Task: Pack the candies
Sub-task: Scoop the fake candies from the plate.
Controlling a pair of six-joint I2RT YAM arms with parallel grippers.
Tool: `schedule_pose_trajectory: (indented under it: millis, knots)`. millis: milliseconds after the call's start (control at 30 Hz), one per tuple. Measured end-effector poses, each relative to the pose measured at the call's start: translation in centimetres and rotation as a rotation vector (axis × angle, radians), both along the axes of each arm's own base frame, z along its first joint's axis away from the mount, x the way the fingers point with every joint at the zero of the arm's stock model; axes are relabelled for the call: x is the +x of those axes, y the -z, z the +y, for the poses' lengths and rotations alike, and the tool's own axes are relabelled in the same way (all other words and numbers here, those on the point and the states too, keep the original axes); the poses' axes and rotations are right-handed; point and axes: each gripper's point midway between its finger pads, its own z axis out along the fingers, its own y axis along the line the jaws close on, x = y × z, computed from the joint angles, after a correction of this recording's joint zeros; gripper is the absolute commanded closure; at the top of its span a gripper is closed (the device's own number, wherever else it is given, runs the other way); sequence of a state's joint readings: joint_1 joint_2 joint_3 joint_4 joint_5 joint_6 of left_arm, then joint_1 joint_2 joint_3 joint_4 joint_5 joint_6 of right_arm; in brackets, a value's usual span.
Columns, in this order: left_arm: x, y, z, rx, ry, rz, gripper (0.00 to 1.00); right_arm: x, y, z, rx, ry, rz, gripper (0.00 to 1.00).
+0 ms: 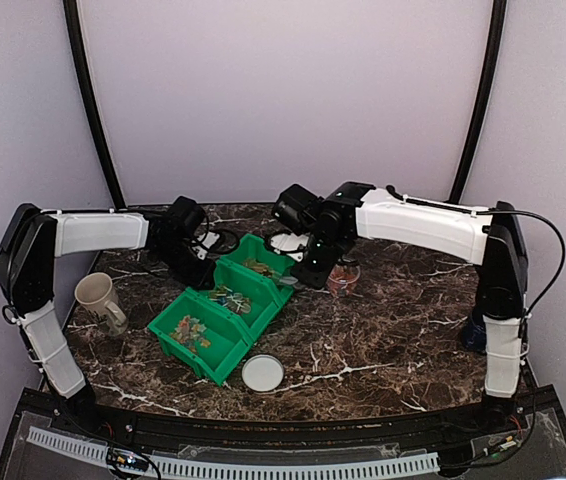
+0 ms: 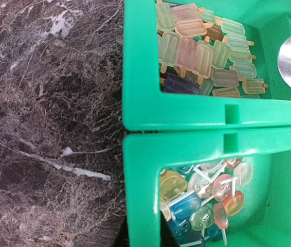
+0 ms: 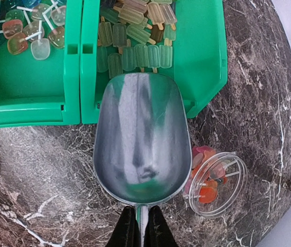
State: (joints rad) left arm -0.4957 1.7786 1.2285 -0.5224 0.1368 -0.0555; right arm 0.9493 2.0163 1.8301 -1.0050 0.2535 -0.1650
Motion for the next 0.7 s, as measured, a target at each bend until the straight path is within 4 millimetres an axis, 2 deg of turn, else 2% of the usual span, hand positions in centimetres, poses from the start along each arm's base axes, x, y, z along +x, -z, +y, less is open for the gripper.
schedule_pose_trajectory:
  millis: [233, 500, 700]
  knots:
    - [0.2, -0.4, -0.1, 0.031, 0.021, -0.039, 1.0, 0.7, 0.6, 0.9, -0.032, -0.021, 0.01, 1.0]
    - [0.2, -0.9, -0.1, 0.061, 0.048, -0.088, 1.0, 2.1, 2.0, 3.6, -0.03, -0.07, 0.023, 1.0]
    - [0.1, -1.2, 0.3, 0.087, 0.056, -0.117, 1.0, 2.9, 2.5, 4.4, -0.026, -0.087, 0.023, 1.0]
